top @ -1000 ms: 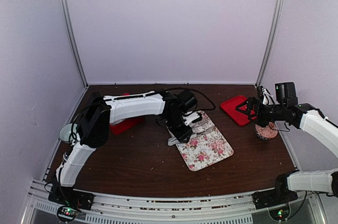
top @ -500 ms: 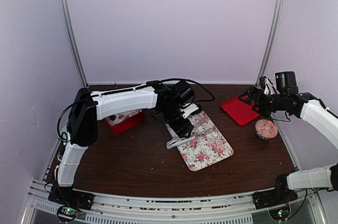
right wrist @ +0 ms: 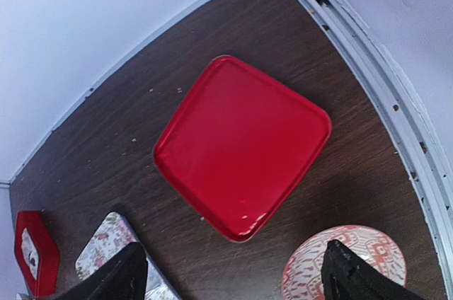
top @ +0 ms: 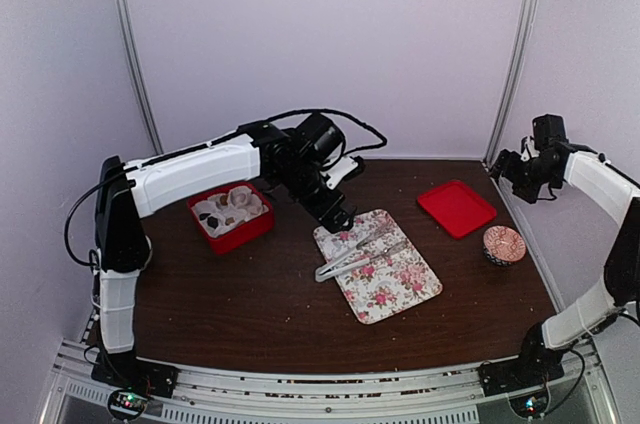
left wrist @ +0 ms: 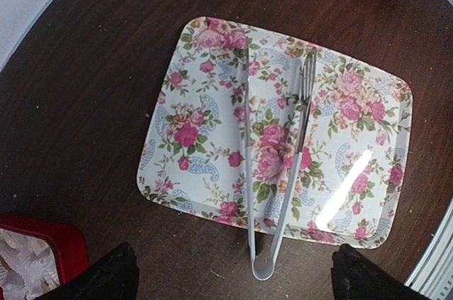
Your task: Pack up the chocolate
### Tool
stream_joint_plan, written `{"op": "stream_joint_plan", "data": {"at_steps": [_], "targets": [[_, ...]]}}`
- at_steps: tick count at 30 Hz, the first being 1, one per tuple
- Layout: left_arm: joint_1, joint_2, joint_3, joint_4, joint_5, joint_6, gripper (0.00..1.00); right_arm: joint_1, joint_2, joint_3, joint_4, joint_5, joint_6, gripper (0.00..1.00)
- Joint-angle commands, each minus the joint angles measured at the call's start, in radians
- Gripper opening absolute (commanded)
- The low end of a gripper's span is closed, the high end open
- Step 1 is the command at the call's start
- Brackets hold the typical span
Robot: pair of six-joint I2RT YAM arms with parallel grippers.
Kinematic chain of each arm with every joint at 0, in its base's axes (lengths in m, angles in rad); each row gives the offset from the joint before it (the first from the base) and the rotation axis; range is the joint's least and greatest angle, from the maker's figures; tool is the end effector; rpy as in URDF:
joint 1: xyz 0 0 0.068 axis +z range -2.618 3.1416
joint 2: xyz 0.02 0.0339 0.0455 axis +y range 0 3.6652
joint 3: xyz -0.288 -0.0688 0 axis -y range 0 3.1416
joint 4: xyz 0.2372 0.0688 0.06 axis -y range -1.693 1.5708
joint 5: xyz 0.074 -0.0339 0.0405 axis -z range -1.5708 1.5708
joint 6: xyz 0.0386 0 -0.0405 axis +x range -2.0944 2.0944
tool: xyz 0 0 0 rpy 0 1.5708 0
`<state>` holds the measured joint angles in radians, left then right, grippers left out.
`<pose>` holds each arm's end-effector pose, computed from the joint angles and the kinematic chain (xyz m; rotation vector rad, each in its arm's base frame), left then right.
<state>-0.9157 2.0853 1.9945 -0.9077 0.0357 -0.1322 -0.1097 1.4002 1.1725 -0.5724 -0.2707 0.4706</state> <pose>0.2818 -0.3691 0.3078 1.0173 2.4263 -0.4279 0.2926 -0.0218 0.3225 0.5562 2.3233 0.4932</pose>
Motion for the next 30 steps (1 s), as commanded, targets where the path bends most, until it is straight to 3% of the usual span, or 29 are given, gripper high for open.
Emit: {"op": "stream_joint_plan", "data": {"at_steps": [1,7,20,30], "targets": [[0.021,-0.056,-0.05,0.028,-0.037,-0.037,0.98,-0.049,0.115,0.087,-0.04,0.041,-0.089,0.84],[0.034,-0.098,-0.081,0.029,-0.059,-0.05,0.98,-0.068,0.316,0.252,-0.14,0.094,-0.182,0.69],[0.05,-0.12,-0.095,-0.005,-0.1,-0.062,0.98,-0.087,0.624,0.459,-0.249,0.122,-0.258,0.55],[0.061,-0.125,-0.112,-0.016,-0.114,-0.061,0.98,-0.094,0.729,0.539,-0.323,0.22,-0.326,0.51]]}}
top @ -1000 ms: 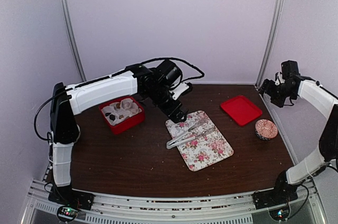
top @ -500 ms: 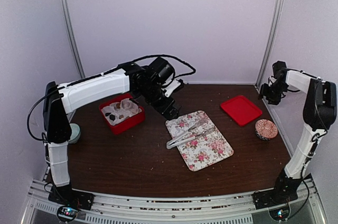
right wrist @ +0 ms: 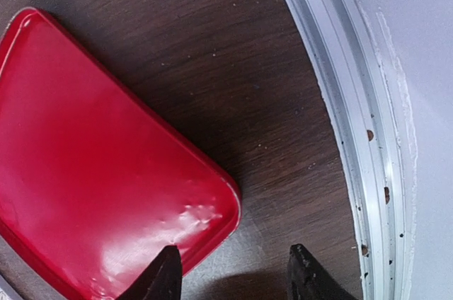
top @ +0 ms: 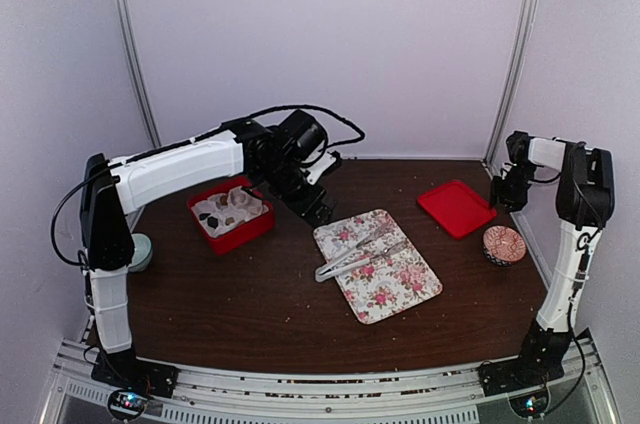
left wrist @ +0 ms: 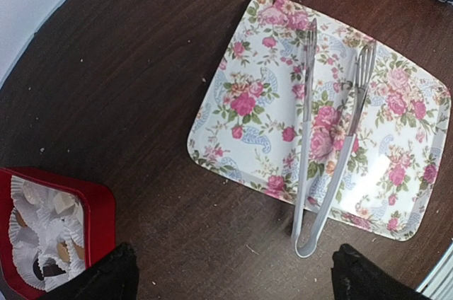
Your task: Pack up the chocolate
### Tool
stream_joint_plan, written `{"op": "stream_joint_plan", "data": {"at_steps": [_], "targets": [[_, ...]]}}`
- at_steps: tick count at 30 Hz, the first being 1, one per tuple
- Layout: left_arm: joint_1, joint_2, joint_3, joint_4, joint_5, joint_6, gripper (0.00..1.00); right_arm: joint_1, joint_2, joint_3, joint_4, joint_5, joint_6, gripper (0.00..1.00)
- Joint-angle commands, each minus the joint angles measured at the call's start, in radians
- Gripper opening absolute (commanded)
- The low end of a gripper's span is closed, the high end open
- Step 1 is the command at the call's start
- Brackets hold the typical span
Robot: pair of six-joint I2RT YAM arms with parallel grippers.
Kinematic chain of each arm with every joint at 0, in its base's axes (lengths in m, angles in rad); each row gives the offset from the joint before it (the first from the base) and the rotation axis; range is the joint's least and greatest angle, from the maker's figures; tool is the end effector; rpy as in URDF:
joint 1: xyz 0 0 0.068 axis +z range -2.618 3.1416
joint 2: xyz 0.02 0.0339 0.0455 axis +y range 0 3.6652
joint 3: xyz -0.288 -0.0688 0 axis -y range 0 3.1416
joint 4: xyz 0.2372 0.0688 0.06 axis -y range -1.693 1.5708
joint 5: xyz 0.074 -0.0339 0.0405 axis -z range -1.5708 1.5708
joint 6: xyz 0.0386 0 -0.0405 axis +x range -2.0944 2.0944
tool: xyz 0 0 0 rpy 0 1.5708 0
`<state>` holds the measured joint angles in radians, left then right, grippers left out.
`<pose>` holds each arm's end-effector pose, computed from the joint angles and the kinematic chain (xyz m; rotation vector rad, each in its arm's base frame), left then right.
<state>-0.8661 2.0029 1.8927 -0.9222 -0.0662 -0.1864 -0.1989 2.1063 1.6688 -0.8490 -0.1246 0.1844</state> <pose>0.2874 -0.3340 0.3120 0.8537 2.4865 -0.2890 0.4310 -0.0820 0.2072 0.5182 2.8041 0.1749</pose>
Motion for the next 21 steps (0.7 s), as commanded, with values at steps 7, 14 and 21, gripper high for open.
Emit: {"op": "stream_joint_plan", "data": {"at_steps": [7,14,21], "targets": [[0.024,-0.042,-0.009,-0.006,-0.009,0.005,0.98,-0.005,0.077,0.096,-0.066,0.099,-0.051,0.48],[0.027,-0.041,-0.016,-0.009,-0.003,0.005,0.98,-0.005,0.132,0.185,-0.088,0.123,-0.063,0.46],[0.03,-0.042,-0.023,-0.01,-0.007,0.007,0.98,-0.005,0.233,0.371,-0.204,0.104,-0.115,0.45]]}}
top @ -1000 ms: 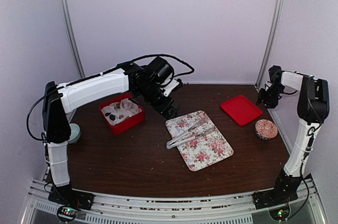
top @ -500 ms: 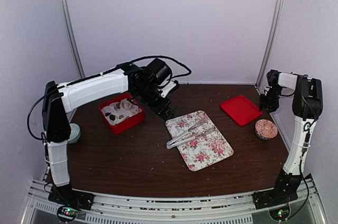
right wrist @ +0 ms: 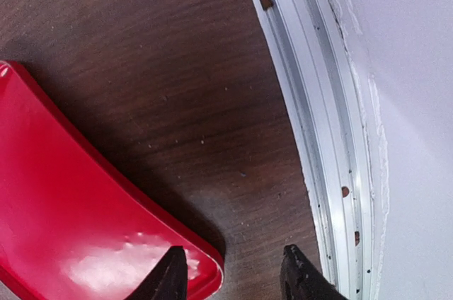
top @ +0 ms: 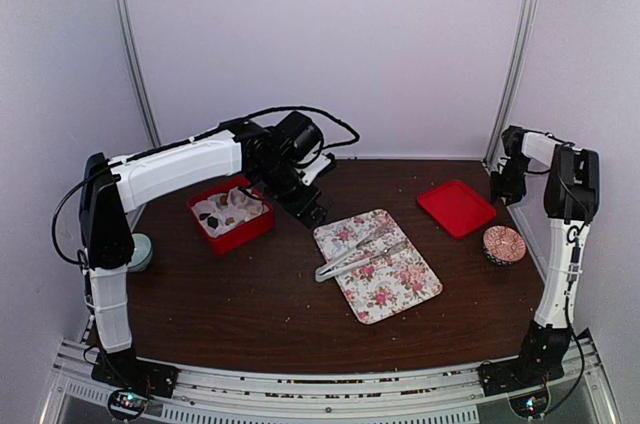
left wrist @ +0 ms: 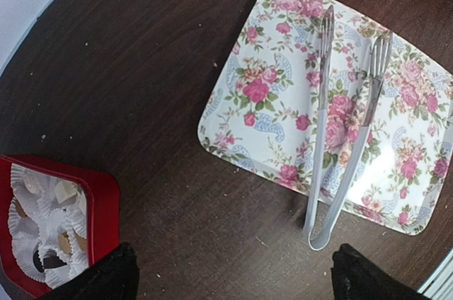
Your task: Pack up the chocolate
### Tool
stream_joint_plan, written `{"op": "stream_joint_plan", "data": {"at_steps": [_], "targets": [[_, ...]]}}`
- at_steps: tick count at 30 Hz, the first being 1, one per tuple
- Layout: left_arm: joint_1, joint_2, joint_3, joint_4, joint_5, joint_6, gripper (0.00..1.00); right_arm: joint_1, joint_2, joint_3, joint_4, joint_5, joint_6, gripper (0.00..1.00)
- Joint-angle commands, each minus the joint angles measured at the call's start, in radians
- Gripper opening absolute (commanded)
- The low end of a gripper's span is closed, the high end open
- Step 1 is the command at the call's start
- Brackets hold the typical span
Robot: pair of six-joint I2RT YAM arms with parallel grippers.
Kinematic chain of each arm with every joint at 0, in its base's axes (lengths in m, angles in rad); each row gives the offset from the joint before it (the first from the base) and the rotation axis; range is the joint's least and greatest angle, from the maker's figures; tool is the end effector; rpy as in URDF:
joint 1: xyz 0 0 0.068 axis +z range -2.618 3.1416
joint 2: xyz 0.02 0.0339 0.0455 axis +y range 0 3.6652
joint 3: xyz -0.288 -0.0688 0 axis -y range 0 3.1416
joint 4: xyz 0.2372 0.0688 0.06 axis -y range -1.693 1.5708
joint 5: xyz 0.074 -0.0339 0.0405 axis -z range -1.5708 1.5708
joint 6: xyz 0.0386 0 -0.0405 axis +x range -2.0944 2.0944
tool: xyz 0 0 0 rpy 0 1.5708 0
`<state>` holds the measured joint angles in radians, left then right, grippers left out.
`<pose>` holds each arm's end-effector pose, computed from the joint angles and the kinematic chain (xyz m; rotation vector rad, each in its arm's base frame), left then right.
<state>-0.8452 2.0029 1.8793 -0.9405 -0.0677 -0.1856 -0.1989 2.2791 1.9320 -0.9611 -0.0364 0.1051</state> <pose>0.2926 -0.3259 0.3070 0.8382 2.5205 -0.2607 0.4709 -0.0935 0.1992 0.4288 2.8453 0.0345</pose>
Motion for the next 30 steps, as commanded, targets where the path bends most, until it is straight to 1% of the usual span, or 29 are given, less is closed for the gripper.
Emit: {"op": "stream_joint_plan", "data": {"at_steps": [1,3,8,12,19,24,27,30], "targets": [[0.01,-0.041,-0.009,0.008,-0.005,0.007,0.98,-0.005,0.075,0.126,-0.11,0.013,-0.041,0.45],[0.01,-0.041,-0.011,0.008,-0.006,0.007,0.98,-0.005,0.096,0.176,-0.13,-0.003,-0.056,0.45],[0.015,-0.041,-0.015,0.008,-0.003,0.01,0.98,-0.005,0.122,0.224,-0.154,-0.03,-0.08,0.47],[0.021,-0.039,-0.015,0.008,0.004,0.012,0.98,-0.005,0.123,0.23,-0.15,-0.086,-0.074,0.47],[0.03,-0.026,0.005,0.007,0.02,0.022,0.98,-0.004,0.155,0.297,-0.181,-0.167,-0.042,0.49],[0.035,-0.026,0.007,0.008,0.019,0.023,0.98,-0.004,0.152,0.292,-0.193,-0.179,-0.016,0.62],[0.035,-0.026,0.01,0.008,0.018,0.021,0.98,-0.004,0.151,0.283,-0.206,-0.159,0.008,0.78],[0.036,-0.026,0.016,0.008,0.016,0.021,0.98,-0.008,0.141,0.26,-0.214,-0.143,0.034,0.84]]}}
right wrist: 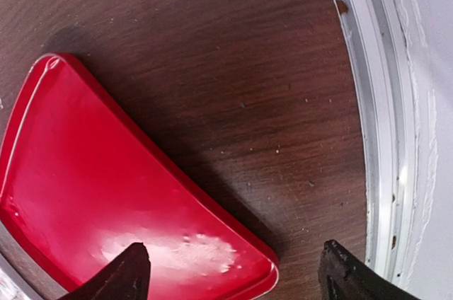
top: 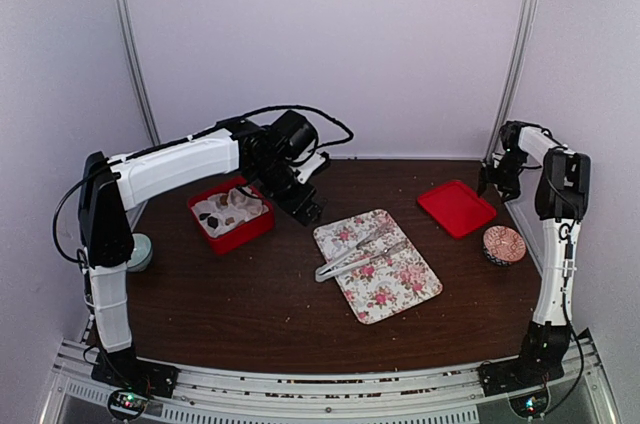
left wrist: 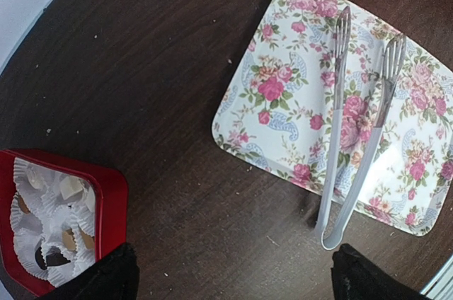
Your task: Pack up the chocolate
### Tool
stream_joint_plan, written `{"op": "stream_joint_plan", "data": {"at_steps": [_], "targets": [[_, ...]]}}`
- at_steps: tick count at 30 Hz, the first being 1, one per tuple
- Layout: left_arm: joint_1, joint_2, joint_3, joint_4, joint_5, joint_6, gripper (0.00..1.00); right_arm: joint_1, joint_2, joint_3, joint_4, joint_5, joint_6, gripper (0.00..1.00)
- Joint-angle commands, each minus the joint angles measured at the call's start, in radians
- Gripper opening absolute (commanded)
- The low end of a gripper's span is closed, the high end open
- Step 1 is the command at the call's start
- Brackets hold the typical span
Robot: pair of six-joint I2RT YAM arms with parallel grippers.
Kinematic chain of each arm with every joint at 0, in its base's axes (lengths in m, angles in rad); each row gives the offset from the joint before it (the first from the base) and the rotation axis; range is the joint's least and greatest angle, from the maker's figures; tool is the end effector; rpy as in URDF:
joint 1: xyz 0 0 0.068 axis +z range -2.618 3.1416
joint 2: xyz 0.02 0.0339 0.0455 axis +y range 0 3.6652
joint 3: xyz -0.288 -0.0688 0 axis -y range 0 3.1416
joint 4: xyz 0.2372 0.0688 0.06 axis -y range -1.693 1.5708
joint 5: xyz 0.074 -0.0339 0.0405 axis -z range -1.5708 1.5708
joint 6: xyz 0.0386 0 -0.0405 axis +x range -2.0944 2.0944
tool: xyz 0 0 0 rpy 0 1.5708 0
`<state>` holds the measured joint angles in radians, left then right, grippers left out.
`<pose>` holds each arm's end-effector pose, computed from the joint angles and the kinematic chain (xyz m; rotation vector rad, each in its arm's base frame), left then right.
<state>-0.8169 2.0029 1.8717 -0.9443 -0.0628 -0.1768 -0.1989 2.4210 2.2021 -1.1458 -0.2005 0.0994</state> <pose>0.3010 -0.3170 0.3045 0.8187 2.5374 -0.2477 0.4954 -0.0920 0.2011 0.4030 2.8856 0.2777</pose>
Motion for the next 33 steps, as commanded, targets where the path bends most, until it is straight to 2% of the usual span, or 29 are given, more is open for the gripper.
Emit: {"op": "stream_joint_plan", "data": {"at_steps": [1,4,8,10,13,19,25,33], "targets": [[0.007,-0.026,0.024,0.012,0.011,0.013,0.98,-0.011,-0.003,-0.016,-0.033,0.022,0.046,0.85],[0.008,-0.026,0.024,0.014,0.009,0.012,0.98,-0.024,-0.016,-0.033,-0.037,-0.017,0.058,0.87],[0.009,-0.027,0.021,0.019,0.007,0.01,0.98,-0.06,-0.088,-0.124,0.066,-0.194,0.126,0.89],[0.008,-0.029,0.017,0.022,0.006,0.006,0.98,-0.06,-0.135,-0.208,0.117,-0.214,0.157,0.89],[0.008,-0.033,0.011,0.029,0.0,0.002,0.98,-0.059,-0.175,-0.246,0.14,-0.228,0.184,0.89],[0.008,-0.038,-0.003,0.038,-0.006,-0.007,0.98,-0.057,-0.155,-0.284,0.096,-0.228,0.244,0.91],[0.008,-0.042,-0.005,0.039,-0.018,-0.015,0.98,-0.053,-0.174,-0.37,0.141,-0.207,0.315,0.91],[0.008,-0.06,-0.032,0.05,-0.016,-0.022,0.98,-0.037,-0.14,-0.409,0.239,-0.412,0.388,0.85]]}}
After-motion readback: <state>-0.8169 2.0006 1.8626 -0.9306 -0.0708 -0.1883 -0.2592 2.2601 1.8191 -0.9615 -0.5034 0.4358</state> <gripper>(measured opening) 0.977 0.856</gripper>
